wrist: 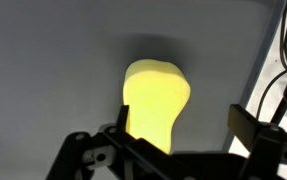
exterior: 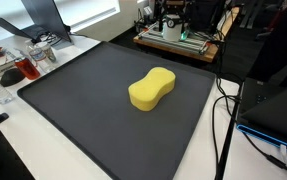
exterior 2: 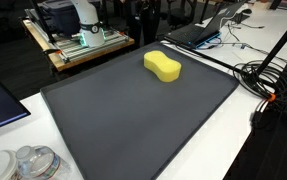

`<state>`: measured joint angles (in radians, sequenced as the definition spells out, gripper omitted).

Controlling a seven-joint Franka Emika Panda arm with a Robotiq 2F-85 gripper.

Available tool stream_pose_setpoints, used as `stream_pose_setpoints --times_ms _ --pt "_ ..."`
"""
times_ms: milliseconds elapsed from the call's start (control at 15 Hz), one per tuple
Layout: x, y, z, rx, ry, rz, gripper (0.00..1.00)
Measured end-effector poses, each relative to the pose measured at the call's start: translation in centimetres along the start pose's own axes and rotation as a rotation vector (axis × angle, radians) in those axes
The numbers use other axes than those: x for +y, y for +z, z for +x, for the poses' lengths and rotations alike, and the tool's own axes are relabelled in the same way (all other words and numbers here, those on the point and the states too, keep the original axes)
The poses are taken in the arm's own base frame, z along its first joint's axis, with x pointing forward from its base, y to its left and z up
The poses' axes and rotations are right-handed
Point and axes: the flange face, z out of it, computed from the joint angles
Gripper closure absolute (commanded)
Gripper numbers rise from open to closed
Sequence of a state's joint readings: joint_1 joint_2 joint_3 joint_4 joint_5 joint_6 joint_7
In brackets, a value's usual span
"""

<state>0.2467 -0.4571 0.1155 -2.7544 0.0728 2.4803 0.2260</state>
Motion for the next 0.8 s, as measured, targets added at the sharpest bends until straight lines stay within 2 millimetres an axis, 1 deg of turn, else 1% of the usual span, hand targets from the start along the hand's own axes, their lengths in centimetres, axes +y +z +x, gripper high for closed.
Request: stream_pose_setpoints --times_ms 133,267,333,400,667,800 --pt "2.5 -0.7 0.7 0.002 0.014 0.045 0.0" --pt "5.0 -0.7 1.0 -0.046 0.019 0.084 0.0" --pt "5.9 -0.7 1.2 -0.061 0.021 0.096 0.0" --pt "6.4 -0.8 1.4 -0.067 0.022 0.102 0.0" --pt "6.4 -0.7 1.6 -0.072 0.021 0.102 0.0" --pt "6.9 -0.7 1.7 -0.07 0.039 0.114 0.0"
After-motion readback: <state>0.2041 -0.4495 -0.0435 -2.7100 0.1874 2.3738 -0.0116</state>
